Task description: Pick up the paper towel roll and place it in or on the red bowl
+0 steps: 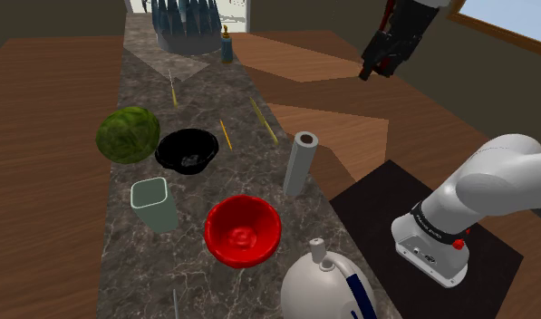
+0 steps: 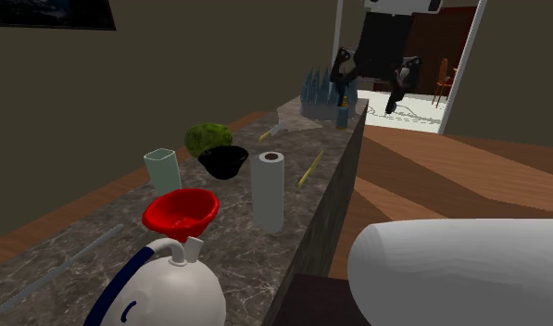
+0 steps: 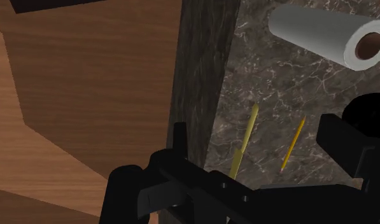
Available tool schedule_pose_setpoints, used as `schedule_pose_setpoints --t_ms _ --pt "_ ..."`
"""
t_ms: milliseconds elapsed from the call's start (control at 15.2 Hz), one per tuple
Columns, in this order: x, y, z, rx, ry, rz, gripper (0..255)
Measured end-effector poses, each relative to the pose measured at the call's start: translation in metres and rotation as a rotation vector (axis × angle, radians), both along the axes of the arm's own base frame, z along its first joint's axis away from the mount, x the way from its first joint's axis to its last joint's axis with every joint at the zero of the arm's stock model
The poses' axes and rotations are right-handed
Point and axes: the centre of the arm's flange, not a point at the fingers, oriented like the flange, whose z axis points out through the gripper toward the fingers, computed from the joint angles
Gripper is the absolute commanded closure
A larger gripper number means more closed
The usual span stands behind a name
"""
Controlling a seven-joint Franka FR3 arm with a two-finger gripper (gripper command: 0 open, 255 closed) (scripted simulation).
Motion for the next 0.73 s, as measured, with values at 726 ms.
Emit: schedule_pose_setpoints --t_ms 726 --pt "0.005 0.135 -0.065 -0.034 0.088 -0.129 0"
